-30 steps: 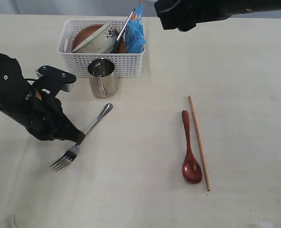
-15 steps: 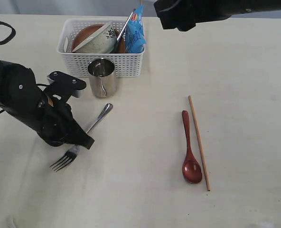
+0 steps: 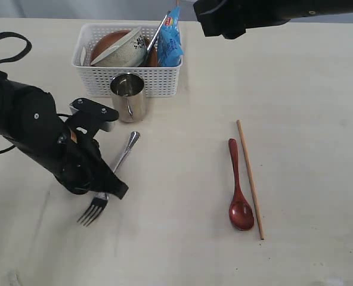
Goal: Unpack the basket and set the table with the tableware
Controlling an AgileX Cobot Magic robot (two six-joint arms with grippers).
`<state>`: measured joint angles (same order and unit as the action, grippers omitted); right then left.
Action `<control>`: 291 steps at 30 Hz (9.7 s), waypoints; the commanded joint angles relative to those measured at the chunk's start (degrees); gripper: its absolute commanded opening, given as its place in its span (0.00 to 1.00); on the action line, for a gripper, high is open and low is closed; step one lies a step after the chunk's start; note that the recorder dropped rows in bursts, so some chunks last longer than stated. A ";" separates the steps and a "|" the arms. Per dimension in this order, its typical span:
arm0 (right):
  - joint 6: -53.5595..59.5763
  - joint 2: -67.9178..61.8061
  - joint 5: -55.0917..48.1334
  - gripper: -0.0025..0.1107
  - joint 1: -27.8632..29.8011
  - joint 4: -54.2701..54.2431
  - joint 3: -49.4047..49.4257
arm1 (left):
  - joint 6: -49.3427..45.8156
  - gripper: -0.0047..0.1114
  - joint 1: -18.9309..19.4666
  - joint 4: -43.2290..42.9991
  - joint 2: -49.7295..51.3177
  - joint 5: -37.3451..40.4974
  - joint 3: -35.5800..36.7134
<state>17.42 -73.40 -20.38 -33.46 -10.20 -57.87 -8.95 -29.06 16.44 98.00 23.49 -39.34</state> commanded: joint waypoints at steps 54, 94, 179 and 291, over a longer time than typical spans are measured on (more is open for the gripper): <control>-1.79 -4.49 6.34 0.58 10.19 -0.27 -0.89 | 13.62 0.04 11.87 -17.73 -15.45 -18.86 0.20; 24.57 -32.38 -25.90 0.47 25.96 -24.33 -28.20 | -35.59 0.04 22.69 38.62 33.40 19.22 -86.47; 45.12 -86.47 -37.93 0.52 29.24 -69.65 -91.41 | -45.26 0.52 26.86 48.26 51.24 34.51 -103.69; 34.23 -83.26 -49.59 0.46 25.06 -52.72 -88.93 | -47.64 0.33 26.92 32.03 54.90 46.47 -103.69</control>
<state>50.06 -156.39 -69.93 -8.62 -61.78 -146.86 -55.58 -1.60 48.35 152.98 68.14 -143.03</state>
